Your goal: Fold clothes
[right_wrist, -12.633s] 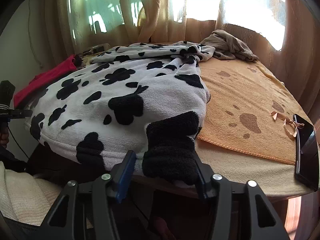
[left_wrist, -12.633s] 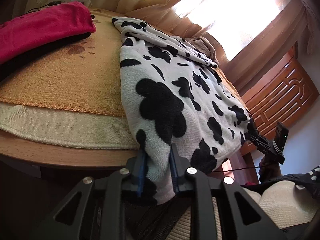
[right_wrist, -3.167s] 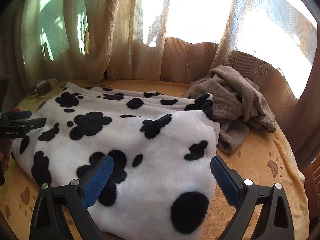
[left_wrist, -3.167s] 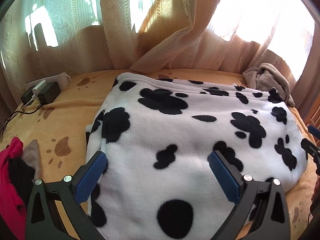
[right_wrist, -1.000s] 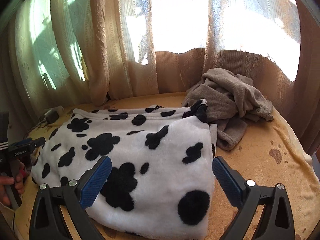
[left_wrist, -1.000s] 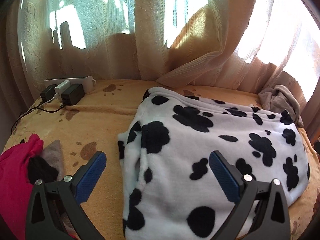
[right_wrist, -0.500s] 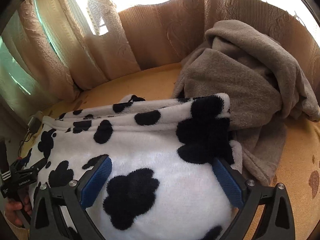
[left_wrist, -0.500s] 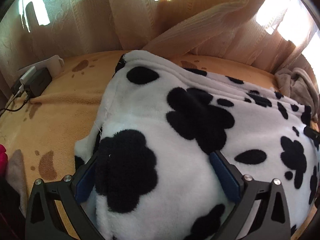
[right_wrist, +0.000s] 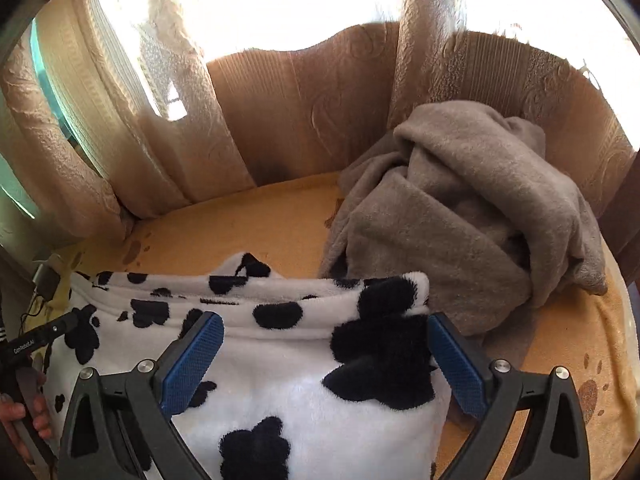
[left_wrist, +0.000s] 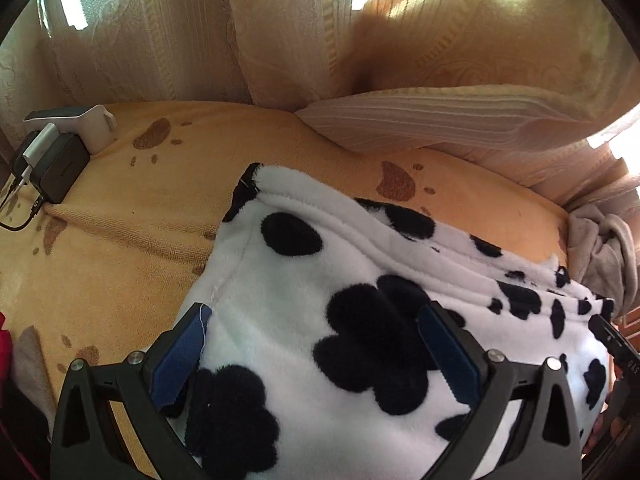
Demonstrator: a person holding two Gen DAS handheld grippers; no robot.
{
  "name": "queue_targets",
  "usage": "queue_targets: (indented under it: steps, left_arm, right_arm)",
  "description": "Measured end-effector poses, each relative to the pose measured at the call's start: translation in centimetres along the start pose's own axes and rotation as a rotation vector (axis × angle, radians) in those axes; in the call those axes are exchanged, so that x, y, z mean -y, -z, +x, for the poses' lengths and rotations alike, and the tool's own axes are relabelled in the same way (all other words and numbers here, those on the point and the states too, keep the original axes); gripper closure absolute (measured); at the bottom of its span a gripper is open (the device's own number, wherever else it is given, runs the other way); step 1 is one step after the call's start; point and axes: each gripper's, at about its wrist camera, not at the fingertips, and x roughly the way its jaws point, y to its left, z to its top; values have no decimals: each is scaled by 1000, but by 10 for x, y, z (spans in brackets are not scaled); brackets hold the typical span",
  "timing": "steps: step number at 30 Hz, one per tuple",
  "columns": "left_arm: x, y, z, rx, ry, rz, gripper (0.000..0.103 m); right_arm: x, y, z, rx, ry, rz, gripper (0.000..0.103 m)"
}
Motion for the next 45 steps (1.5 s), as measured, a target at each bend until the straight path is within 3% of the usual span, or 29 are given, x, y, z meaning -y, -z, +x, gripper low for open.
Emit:
queue_targets:
  steps: [2,5,11,16,19,23,27,31,35,41,45]
  left_arm:
    - [5,0,11,-13,-48,50,0]
    - [15,9,16,28,-107,131,0]
    - [17,16,18,66,-109,128,0]
    - [13,29,-9,109,-69,131,0]
    - [11,43,-37,184,-107,162,0]
    - [14,73,-68,265,-113,218,0]
    - [18,102,-76,283,-95,253,0]
    - [22,118,-55,248,-129,288,0]
    - [20,126,-51,296,-122,311,0]
    - [10,126,-55,307,-59,301,0]
    - [-8,117,-71,288,-53,240,0]
  right_arm:
    - [3,5,26,-88,11,6,0]
    - [2,4,25,-80,15,-7,0]
    - [2,3,25,-82,18,-22,0]
    - [26,12,-15,93,-115,88,0]
    - [27,25,-59,203,-166,72,0]
    - [5,54,-89,218,-223,-24,0]
    - [-20,96,-96,205,-252,-117,0]
    - [-46,125,-85,221,-143,-278,0]
    - [-61,145,-58,257,-7,-446,0]
    - [-58,145,-60,263,-2,-448,0]
    - [-59,147,-62,274,9,-444,0]
